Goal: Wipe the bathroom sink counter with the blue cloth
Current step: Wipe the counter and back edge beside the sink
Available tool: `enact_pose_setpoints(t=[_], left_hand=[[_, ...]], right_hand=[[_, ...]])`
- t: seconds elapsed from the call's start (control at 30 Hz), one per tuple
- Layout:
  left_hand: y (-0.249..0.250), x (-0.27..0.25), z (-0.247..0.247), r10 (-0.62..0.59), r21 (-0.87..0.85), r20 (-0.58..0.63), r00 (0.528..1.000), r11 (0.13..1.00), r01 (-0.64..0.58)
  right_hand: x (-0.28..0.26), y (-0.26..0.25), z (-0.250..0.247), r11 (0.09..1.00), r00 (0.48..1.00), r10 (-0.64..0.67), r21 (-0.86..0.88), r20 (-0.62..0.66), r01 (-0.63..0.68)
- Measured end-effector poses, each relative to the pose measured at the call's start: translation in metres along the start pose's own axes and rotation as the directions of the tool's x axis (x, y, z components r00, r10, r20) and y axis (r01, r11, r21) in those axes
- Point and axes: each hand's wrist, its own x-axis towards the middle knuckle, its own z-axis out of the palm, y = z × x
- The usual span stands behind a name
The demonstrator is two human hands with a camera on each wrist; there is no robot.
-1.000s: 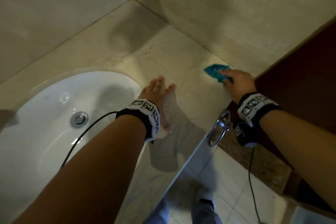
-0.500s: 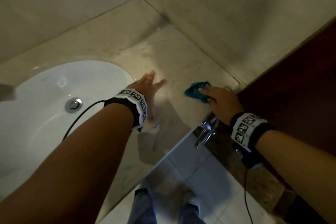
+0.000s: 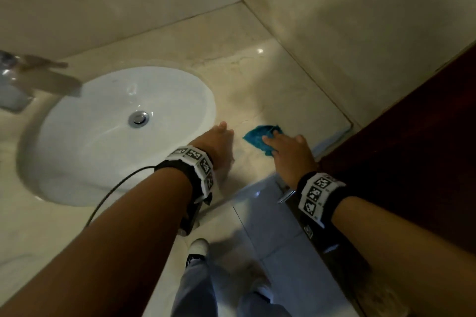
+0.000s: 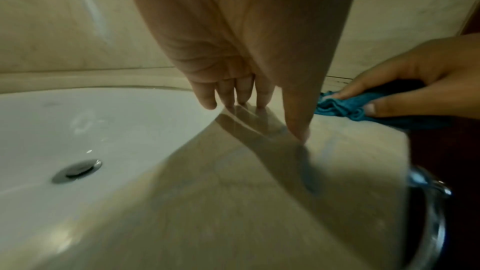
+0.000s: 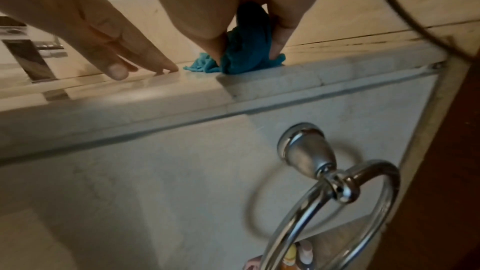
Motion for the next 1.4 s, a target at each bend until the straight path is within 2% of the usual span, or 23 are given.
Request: enact_pose_setpoints(t=[0.1, 0.13, 0.23, 0.3, 0.4, 0.47, 0.57, 0.63, 0.73, 0.8, 0.83, 0.93, 1.0, 1.13, 1.17, 1.27, 1.33, 1.4], left_hand=[[0.002, -0.032, 0.02, -0.052, -0.1, -0.05, 0.997, 0.994, 0.046], [0.004, -0.044, 0.024, -0.071, -0.125, -0.071, 0.995, 0.99, 0.062], [0.003, -0.067, 0.037, -0.155, -0.151, -0.081, 0.985, 0.978, 0.142], [-0.002, -0.077, 0.043, -0.22, -0.2, -0.042, 0.975, 0.958, 0.207], [-0.007, -0.087, 0.06, -0.306, -0.252, -0.042, 0.951, 0.924, 0.287], [-0.009, -0.093, 0.07, -0.341, -0.266, -0.068, 0.938, 0.912, 0.312], [-0.011, -0.097, 0.071, -0.34, -0.279, -0.069, 0.938, 0.909, 0.309], [-0.014, -0.097, 0.067, -0.336, -0.295, -0.054, 0.94, 0.905, 0.306], [-0.014, -0.1, 0.063, -0.325, -0.318, -0.033, 0.945, 0.9, 0.299], [-0.013, -0.102, 0.061, -0.316, -0.32, -0.04, 0.948, 0.903, 0.288], [-0.013, -0.102, 0.06, -0.313, -0.319, -0.047, 0.949, 0.905, 0.282], [-0.013, -0.1, 0.058, -0.306, -0.316, -0.045, 0.951, 0.907, 0.277], [-0.013, -0.099, 0.059, -0.305, -0.304, -0.046, 0.951, 0.911, 0.278], [-0.018, -0.095, 0.067, -0.3, -0.3, -0.034, 0.953, 0.913, 0.277], [-0.019, -0.094, 0.069, -0.296, -0.299, -0.035, 0.954, 0.914, 0.273], [-0.018, -0.094, 0.072, -0.291, -0.293, -0.047, 0.956, 0.919, 0.265], [-0.018, -0.096, 0.07, -0.291, -0.294, -0.038, 0.956, 0.918, 0.267], [-0.017, -0.096, 0.068, -0.292, -0.294, -0.024, 0.956, 0.916, 0.272]], right_hand=[[0.005, 0.012, -0.005, 0.996, 0.998, -0.065, 0.055, 0.006, 0.065], [0.009, 0.019, -0.006, 0.998, 0.999, -0.04, 0.052, 0.002, 0.04], [0.02, 0.029, -0.008, 0.984, 0.988, 0.143, 0.12, -0.065, -0.135], [0.021, 0.017, -0.003, 0.981, 0.985, 0.162, 0.119, -0.055, -0.154], [0.007, -0.017, 0.008, 0.992, 1.0, -0.019, 0.125, -0.023, 0.021], [-0.009, -0.032, 0.013, 0.982, 0.988, -0.156, 0.102, -0.022, 0.157], [-0.009, -0.024, 0.009, 0.958, 0.98, -0.198, 0.214, 0.015, 0.19], [0.003, -0.009, 0.008, 0.961, 0.993, -0.115, 0.252, -0.008, 0.113], [0.013, -0.004, 0.009, 0.944, 0.991, 0.115, 0.32, -0.073, -0.086], [0.011, -0.016, 0.013, 0.949, 0.985, 0.16, 0.284, -0.059, -0.137], [0.006, -0.025, 0.015, 0.96, 0.989, 0.142, 0.25, -0.048, -0.126], [-0.009, -0.057, 0.025, 0.991, 0.998, -0.055, 0.121, 0.006, 0.054], [-0.016, -0.07, 0.03, 0.988, 0.995, -0.09, 0.129, 0.041, 0.084], [-0.011, -0.053, 0.018, 0.956, 0.975, -0.223, 0.191, -0.02, 0.223], [-0.006, -0.042, 0.013, 0.961, 0.982, -0.183, 0.201, -0.04, 0.188], [0.005, -0.015, 0.001, 0.978, 0.995, 0.077, 0.197, -0.067, -0.062], [0.002, -0.019, 0.002, 0.984, 0.99, 0.134, 0.124, -0.04, -0.128], [-0.007, -0.035, 0.005, 0.99, 0.99, 0.138, -0.02, -0.01, -0.138]])
